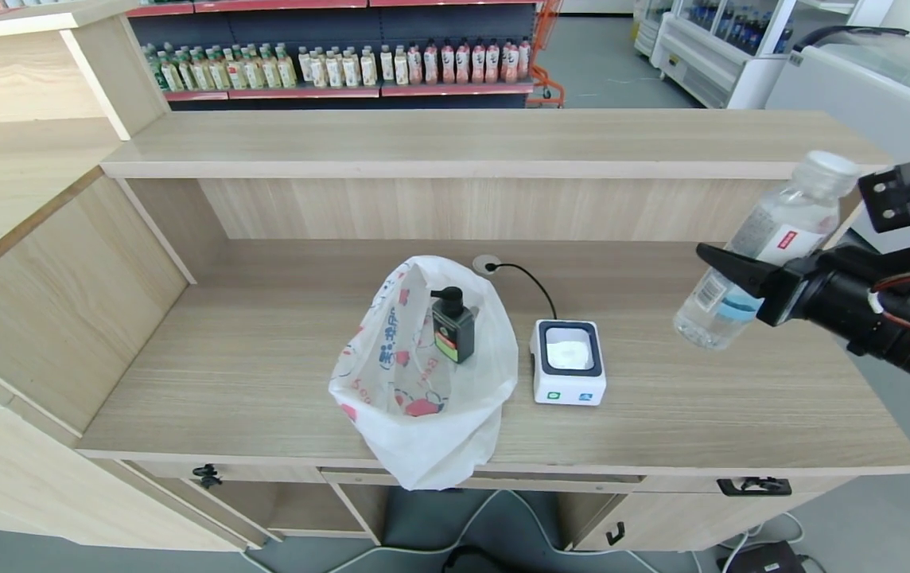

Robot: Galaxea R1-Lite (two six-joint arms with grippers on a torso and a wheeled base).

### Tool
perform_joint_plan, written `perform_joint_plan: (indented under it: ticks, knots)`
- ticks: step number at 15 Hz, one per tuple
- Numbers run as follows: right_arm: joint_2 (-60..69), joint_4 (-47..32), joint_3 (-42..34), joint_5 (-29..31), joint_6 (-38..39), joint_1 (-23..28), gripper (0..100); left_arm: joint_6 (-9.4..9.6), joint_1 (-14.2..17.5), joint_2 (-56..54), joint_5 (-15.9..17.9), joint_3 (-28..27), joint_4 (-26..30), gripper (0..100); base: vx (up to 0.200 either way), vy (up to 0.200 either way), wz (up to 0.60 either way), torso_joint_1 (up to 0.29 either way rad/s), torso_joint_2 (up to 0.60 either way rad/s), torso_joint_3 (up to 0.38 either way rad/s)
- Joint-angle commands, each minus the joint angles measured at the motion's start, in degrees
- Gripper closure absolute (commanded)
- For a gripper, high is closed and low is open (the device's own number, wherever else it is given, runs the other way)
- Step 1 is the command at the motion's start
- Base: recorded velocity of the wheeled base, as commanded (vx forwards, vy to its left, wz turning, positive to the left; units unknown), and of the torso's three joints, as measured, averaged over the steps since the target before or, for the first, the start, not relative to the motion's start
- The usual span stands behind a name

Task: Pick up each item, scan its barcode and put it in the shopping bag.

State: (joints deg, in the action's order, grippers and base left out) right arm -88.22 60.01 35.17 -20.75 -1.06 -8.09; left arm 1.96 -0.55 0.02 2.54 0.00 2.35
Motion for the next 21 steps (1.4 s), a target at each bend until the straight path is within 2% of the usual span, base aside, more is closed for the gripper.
perform_joint_plan:
  ticks: [1,4,9,12,16,21]
  knots:
    - [-0.5,-0.2,2.3,0.1,1.7,-3.0,100,0.06,0.0,0.0,0.0,0.0,0.0,0,0.0,0.2,0.0,0.032,0.02,-0.002]
    - [-4.2,-0.2,5.7,0.1,2.1,-7.5,100,0.15,0.0,0.0,0.0,0.0,0.0,0,0.0,0.2,0.0,-0.002,0.0,0.004]
    - [-12.0,0.8,6.2,0.2,1.7,-13.0,100,0.06,0.0,0.0,0.0,0.0,0.0,0,0.0,0.2,0.0,0.002,0.0,0.001]
    - [-16.5,5.1,5.3,0.2,1.4,-14.1,100,0.06,0.0,0.0,0.0,0.0,0.0,0,0.0,0.0,0.0,0.0,0.0,0.0]
    - [-26.0,17.9,4.7,0.3,-0.3,-14.2,100,-0.03,0.0,0.0,0.0,0.0,0.0,0,0.0,0.0,0.0,0.0,0.0,0.0]
    - [-32.9,23.2,4.6,-0.3,-5.2,-14.2,100,-0.03,0.0,0.0,0.0,0.0,0.0,0,0.0,0.0,0.0,0.0,0.0,0.0]
